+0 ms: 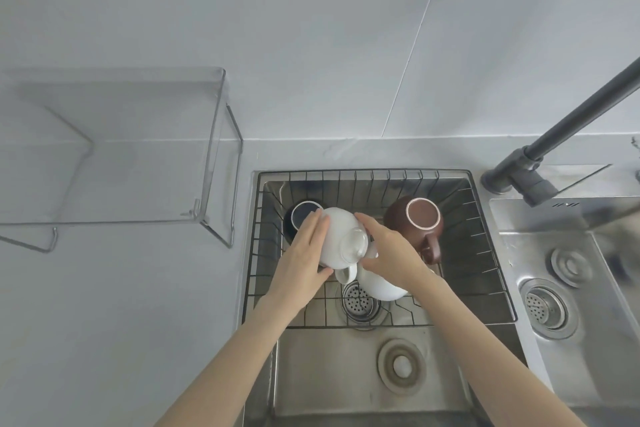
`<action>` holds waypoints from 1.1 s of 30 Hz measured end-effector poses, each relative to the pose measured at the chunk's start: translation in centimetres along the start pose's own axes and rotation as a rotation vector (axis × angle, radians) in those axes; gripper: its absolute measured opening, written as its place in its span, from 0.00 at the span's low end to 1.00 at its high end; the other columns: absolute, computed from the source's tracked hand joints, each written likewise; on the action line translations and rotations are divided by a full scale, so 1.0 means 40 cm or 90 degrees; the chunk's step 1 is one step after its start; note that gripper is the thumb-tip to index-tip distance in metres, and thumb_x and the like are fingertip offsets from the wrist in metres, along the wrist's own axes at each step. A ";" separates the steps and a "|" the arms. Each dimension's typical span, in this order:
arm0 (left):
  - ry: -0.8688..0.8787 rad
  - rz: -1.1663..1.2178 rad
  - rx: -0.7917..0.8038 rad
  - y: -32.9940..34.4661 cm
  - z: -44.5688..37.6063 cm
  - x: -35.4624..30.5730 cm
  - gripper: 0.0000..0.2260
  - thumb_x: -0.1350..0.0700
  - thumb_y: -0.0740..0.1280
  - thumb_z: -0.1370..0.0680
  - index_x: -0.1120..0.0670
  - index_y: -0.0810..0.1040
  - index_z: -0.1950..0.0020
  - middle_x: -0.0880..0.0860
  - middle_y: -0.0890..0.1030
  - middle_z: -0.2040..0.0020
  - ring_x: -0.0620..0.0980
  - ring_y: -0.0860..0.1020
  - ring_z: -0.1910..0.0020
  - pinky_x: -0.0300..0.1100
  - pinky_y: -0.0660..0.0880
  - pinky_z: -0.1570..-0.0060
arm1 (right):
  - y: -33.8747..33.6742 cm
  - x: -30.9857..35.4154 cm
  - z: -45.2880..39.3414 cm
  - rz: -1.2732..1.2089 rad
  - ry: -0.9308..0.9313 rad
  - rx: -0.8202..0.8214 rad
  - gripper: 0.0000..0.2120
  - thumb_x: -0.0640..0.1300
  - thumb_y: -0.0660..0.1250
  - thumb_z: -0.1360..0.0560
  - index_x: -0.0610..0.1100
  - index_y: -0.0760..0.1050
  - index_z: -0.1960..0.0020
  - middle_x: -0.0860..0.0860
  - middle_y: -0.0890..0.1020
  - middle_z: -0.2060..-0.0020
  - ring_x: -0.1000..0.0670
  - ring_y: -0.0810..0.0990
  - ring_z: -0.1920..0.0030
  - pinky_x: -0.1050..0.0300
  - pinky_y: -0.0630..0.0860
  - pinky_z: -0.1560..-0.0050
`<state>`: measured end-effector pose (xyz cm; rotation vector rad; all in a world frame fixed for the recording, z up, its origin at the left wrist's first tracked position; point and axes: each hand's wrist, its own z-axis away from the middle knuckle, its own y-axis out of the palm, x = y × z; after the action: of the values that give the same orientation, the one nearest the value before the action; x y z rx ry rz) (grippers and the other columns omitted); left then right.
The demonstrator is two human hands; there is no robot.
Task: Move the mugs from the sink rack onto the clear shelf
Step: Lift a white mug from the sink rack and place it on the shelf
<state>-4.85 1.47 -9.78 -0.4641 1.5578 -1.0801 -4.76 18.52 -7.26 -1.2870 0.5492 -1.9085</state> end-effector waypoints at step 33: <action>-0.030 0.036 -0.297 -0.533 0.058 -0.105 0.41 0.47 0.77 0.41 0.55 0.65 0.32 0.50 0.75 0.34 0.54 0.76 0.42 0.42 0.70 0.50 | -0.304 0.436 0.045 -0.140 -0.330 -0.032 0.34 0.43 0.78 0.40 0.55 0.71 0.37 0.61 0.77 0.41 0.62 0.73 0.39 0.65 0.66 0.36</action>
<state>-6.88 -6.88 10.33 -0.7486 1.7705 -0.6512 -10.95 12.59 12.26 -1.8549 0.1933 -1.6375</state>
